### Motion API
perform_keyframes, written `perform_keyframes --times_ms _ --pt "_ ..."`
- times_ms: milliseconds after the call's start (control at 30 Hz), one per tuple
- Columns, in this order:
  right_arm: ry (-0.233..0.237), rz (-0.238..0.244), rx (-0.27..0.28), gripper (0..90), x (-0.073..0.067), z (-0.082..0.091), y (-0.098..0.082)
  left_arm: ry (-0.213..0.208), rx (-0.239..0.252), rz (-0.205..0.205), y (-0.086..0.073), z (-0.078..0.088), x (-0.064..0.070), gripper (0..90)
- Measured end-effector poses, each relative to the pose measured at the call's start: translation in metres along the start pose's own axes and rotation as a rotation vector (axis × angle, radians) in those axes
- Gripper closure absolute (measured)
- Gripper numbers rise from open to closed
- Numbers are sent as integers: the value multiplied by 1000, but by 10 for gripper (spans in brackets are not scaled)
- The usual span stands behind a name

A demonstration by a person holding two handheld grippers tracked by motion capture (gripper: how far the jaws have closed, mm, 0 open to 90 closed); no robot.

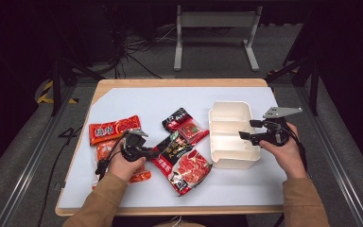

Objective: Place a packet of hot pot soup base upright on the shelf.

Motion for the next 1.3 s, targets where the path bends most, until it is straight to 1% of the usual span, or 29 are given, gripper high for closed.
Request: perform_keyframes --times_ms 33,67,133,300,400,533,633,667,800,833,867,900,933,1000,1033,1067,1133,1167,1200,1233,1267,1300 --pt "0 0 0 302 0 0 0 0 0 0 0 0 0 788" --pt "2 0 -1 301 0 0 0 7 3 -3 0 0 1 788" --pt "1 2 -1 302 0 0 0 20 7 -5 0 1 2 817" --pt "-2 0 6 305 0 1 0 52 19 -25 1 6 5 849" --pt "-9 2 7 311 1 2 0 46 39 -20 2 11 7 856" --pt "-18 1 14 328 0 4 1 35 83 -25 5 21 13 859" --pt "-25 6 22 338 0 6 2 44 114 -50 7 30 20 860" --pt "-25 5 25 342 -1 7 3 52 126 -67 9 34 23 859" --pt "-34 14 35 355 -2 10 5 61 168 -82 11 43 32 859" --pt "-35 14 37 357 -2 11 5 67 178 -93 12 46 33 859" --pt "-34 14 39 361 -3 11 5 64 188 -96 12 48 35 859" --pt "-32 17 41 367 -3 12 5 64 188 -96 12 48 35 859" --pt "-26 16 40 374 -3 12 5 70 213 -106 13 54 39 859" --pt "-23 15 40 389 -3 13 5 86 233 -123 14 60 42 859" --pt "-20 17 44 403 -3 14 6 84 242 -131 15 63 44 859" --pt "-16 16 45 419 -4 14 6 86 257 -131 15 65 47 859" --pt "-11 20 47 443 -5 16 6 97 283 -151 17 72 50 860" --pt "-7 23 49 455 -6 16 7 96 295 -153 17 74 53 860" --pt "-5 25 51 465 -6 17 7 98 306 -165 17 77 56 859" --pt "-3 29 51 475 -8 17 8 98 306 -165 17 77 56 860" --pt "-3 33 51 485 -8 18 8 101 313 -173 18 79 57 860" --pt "0 39 50 496 -9 18 9 102 331 -190 18 83 62 860"
Point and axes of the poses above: each handheld gripper's, and its own axes: z roughly backward along the jaws, y roughly out of its top, x roughly to its right, the point moved 5 cm from there along -z, roughly forward along the jaws, and after that the axes turned 11 degrees about -x, right-handed, at the moved point
